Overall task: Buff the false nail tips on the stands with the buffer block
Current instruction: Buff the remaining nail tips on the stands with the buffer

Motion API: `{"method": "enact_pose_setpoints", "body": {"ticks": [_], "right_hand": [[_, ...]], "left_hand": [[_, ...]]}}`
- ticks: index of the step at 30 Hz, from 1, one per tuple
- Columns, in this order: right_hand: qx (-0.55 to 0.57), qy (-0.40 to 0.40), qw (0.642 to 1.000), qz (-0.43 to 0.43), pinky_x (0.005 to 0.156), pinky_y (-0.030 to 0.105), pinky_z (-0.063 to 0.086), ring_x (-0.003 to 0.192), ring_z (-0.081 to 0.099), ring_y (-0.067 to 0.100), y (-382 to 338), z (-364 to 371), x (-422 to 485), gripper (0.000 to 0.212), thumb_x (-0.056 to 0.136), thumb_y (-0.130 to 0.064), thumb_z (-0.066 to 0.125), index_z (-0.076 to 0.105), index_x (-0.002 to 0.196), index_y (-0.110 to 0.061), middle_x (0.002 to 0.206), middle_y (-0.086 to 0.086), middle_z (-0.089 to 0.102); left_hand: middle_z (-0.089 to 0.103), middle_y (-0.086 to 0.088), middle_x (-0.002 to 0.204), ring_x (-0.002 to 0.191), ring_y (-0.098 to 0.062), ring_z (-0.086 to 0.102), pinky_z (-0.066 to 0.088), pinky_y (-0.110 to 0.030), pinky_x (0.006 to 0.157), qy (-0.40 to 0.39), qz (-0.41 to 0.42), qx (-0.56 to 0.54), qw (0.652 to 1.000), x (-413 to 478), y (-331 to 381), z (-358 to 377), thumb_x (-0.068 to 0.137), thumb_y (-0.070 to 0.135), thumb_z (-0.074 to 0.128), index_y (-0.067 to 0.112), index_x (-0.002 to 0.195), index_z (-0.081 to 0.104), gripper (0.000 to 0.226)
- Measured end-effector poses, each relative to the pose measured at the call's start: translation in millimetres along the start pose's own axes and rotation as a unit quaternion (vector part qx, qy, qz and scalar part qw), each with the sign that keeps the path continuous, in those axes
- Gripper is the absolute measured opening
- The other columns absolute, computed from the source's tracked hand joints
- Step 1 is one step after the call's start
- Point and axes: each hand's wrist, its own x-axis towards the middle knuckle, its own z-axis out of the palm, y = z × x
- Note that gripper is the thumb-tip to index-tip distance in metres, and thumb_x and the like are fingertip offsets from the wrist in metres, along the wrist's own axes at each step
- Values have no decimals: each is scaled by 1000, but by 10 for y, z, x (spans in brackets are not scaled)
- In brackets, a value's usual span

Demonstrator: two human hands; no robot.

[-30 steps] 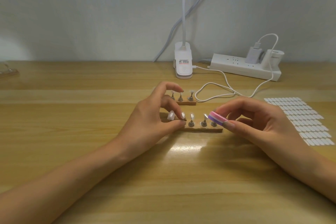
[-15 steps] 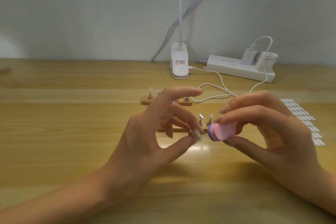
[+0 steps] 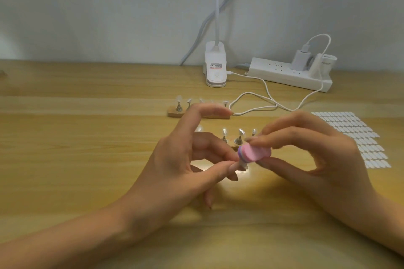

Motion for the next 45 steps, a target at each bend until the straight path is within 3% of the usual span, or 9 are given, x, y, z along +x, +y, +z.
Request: {"method": "enact_pose_setpoints", "body": {"ticks": [12,16,19,28,32,35,39,45], "right_hand": [[27,6,1000,3,81,30,54,94,66,12,-22,39,6,17,87,-22,70,70,104,-22,102,0,65],[16,-18,999,-20,85,23,50,95,64,9,-21,38,-1,18,87,-20,72,72,105,-20,102,-2,64],[22,-3,1000,-2,82,28,53,94,65,12,-25,34,-2,19,88,-20,71,69,107,-21,102,0,64],[3,-23,999,-27,84,23,49,91,64,12,-37,12,-24,19,88,-21,70,72,106,-18,101,-1,63],[29,-1,1000,6,81,30,53,93,66,16,-27,9,-29,21,89,-21,69,69,109,-20,102,2,63],[26,-20,999,-13,84,24,50,93,64,12,-12,13,-31,20,89,-21,70,71,109,-20,102,-1,63],[68,-9,997,20,81,32,54,96,67,19,11,0,-10,22,88,-19,70,69,110,-21,103,1,63],[51,-4,999,8,82,32,54,94,67,17,1,-27,-24,21,88,-20,71,70,109,-20,102,1,63]], "left_hand": [[74,-9,83,73,-26,73,48,-25,39,9,7,-27,1000,7,-4,3,81,12,74,29,116,49,47],[74,-10,82,69,-23,71,49,-26,41,9,-9,-55,998,13,-15,-4,78,14,77,29,109,50,43],[74,-13,83,71,-26,73,49,-26,41,6,-13,-62,998,20,-21,-16,79,15,77,29,104,49,40],[73,-12,82,69,-27,72,49,-27,42,-1,10,-49,999,11,-7,2,80,14,74,28,106,49,38],[74,-12,82,72,-28,74,48,-27,41,-4,11,-48,999,10,0,4,81,15,74,26,105,47,38],[74,-10,82,69,-23,72,48,-26,42,-2,21,-32,999,14,4,14,81,14,73,28,105,48,37],[75,-9,83,74,-29,74,48,-26,41,-10,28,-25,999,-13,19,17,83,11,72,27,106,45,39],[75,-10,84,73,-29,74,48,-26,41,-22,19,-34,999,-13,13,24,85,13,71,25,108,45,36]]}}
